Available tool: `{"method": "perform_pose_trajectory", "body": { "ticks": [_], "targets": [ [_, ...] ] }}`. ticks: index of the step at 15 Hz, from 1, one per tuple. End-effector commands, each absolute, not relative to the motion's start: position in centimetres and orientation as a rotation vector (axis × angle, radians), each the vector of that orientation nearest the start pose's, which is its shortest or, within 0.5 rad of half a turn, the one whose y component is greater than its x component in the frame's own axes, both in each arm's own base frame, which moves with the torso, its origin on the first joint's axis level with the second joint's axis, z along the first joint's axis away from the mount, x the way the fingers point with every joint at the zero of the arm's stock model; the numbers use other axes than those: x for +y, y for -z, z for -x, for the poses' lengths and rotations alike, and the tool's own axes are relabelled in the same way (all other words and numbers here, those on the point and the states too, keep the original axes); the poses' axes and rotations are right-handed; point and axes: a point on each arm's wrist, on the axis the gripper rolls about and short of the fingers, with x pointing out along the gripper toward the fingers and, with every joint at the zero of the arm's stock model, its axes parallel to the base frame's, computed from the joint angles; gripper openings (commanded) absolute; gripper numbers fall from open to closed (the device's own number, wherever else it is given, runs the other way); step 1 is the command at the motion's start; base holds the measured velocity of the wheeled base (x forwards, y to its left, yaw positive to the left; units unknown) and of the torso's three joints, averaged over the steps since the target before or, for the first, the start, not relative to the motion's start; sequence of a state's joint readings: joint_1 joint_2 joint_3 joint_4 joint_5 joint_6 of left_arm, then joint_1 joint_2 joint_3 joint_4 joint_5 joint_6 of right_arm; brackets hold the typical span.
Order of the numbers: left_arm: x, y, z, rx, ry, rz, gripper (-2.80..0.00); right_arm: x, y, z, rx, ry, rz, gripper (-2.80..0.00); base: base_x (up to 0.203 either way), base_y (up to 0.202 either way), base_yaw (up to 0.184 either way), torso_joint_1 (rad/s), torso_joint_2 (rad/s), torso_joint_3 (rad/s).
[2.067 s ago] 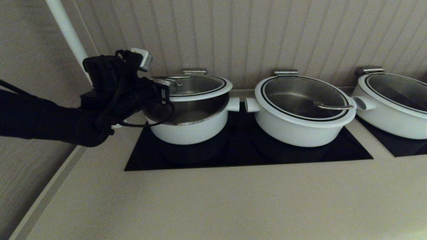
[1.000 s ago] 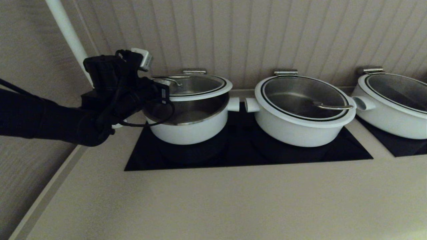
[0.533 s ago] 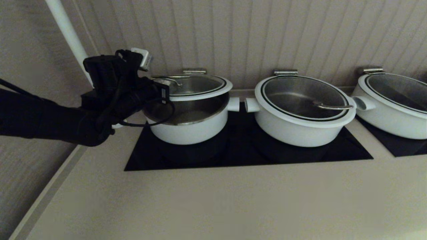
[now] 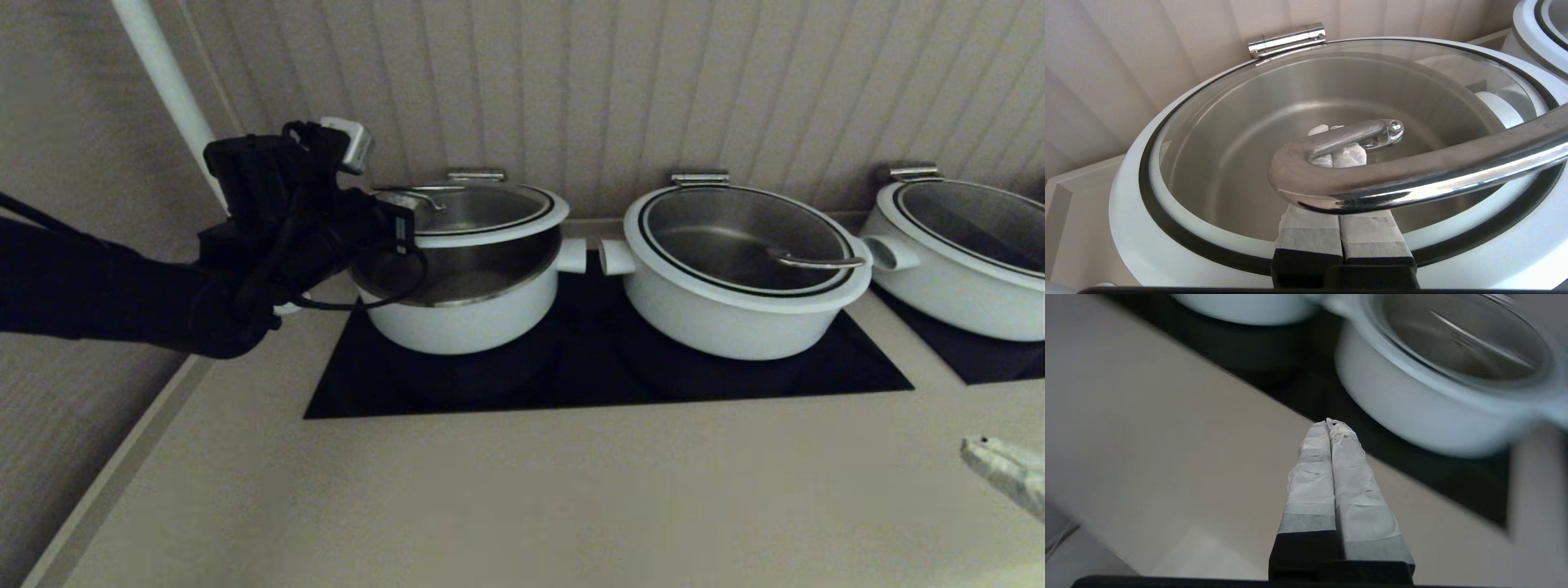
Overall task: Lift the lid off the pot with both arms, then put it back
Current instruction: Hold the pot lid with the right arm
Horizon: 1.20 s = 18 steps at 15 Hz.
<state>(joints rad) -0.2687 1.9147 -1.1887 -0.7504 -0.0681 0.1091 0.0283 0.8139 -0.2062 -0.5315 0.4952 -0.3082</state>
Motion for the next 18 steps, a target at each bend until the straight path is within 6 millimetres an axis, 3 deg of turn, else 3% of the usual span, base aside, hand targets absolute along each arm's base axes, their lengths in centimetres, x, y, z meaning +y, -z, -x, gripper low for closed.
{"method": "perform_pose_trajectory", "body": {
  "ticks": [1, 7, 12, 16, 18],
  "targets": [
    [-10.4, -22.6, -37.0, -0.048, 0.335, -0.106, -2.8, 1.6, -16.8, -10.3, 0.046, -0.652, 0.298, -2.8, 0.0, 0.0, 0.0, 0.0, 0.0, 0.0],
    [-10.3, -22.6, -37.0, -0.048, 0.335, -0.106, -2.8, 2.0, -17.2, -13.1, 0.046, -0.767, 0.37, -2.8, 0.0, 0.0, 0.0, 0.0, 0.0, 0.0],
    [-10.3, -22.6, -37.0, -0.049, 0.335, -0.106, -2.8, 4.2, -16.6, -14.8, 0.072, -0.913, 0.36, -2.8, 0.0, 0.0, 0.0, 0.0, 0.0, 0.0],
    [-10.4, -22.7, -37.4, -0.056, 0.335, -0.104, -2.8, 5.5, -16.0, -17.9, 0.04, -0.943, 0.36, -2.8, 0.0, 0.0, 0.0, 0.0, 0.0, 0.0],
    [-10.5, -22.9, -37.6, -0.062, 0.335, -0.103, -2.8, 6.3, -16.6, -19.4, 0.013, -0.957, 0.353, -2.8, 0.0, 0.0, 0.0, 0.0, 0.0, 0.0]
  ]
}}
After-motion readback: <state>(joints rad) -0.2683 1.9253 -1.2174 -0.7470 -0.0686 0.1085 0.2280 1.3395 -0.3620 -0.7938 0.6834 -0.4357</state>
